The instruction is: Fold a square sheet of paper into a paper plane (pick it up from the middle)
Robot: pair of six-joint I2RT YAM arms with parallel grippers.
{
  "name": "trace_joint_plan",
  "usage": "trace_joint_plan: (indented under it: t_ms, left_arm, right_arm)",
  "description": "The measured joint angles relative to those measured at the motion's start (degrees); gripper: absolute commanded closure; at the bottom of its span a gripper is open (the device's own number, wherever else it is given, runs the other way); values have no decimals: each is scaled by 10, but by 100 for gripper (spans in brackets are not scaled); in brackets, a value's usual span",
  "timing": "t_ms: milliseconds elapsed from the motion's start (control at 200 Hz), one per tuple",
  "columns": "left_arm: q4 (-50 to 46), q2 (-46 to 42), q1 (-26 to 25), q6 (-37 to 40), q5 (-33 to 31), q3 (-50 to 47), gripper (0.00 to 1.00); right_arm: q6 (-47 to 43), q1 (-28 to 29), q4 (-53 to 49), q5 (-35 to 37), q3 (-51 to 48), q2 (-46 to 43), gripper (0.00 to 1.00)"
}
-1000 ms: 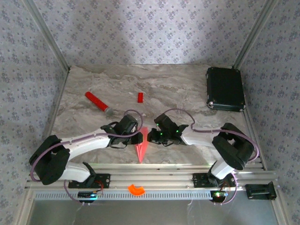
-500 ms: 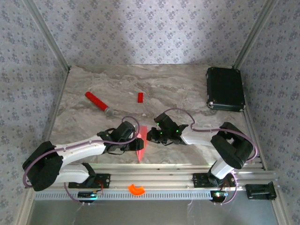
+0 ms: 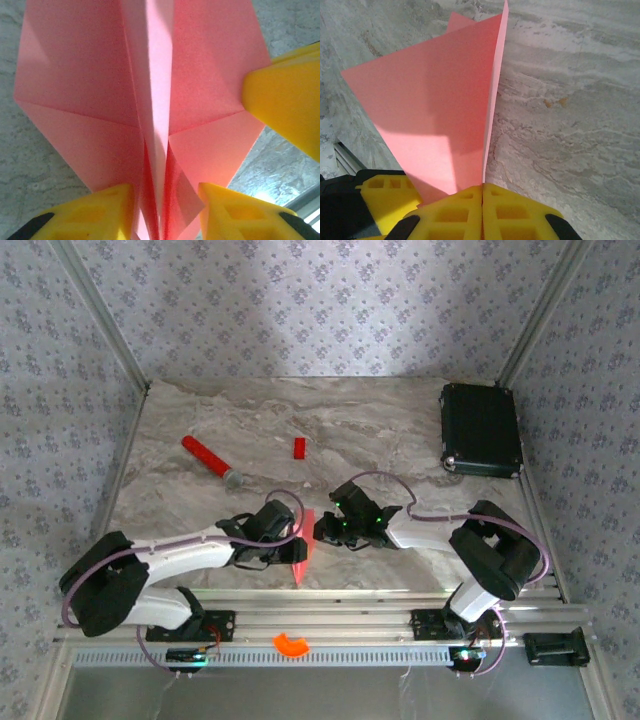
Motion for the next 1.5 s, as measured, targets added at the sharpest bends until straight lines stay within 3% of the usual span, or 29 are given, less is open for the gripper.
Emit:
trace_joint_plan:
  t_ms: [375, 605, 735, 954, 1304, 1499]
  left_arm:
    - [-30, 40, -12, 17, -28, 31, 84]
    - [-33, 51, -17, 19, -37, 35, 84]
    - [-34, 58, -19, 19, -37, 40, 88]
    - [-35, 60, -23, 19, -46, 43, 92]
    - [-44, 118, -24, -8, -70, 95, 92]
    - [-58, 149, -34, -23, -88, 129, 87]
  right_arm:
    - [0, 0, 0, 0, -6, 0, 90]
    - [2, 0, 1, -2, -7, 0, 89]
    - [4, -1, 4, -4, -12, 0, 88]
    - [2, -7, 3, -3, -18, -8, 73]
    - [0, -76, -40, 36, -104, -165, 64]
    - [4, -117, -68, 52, -164, -244, 61]
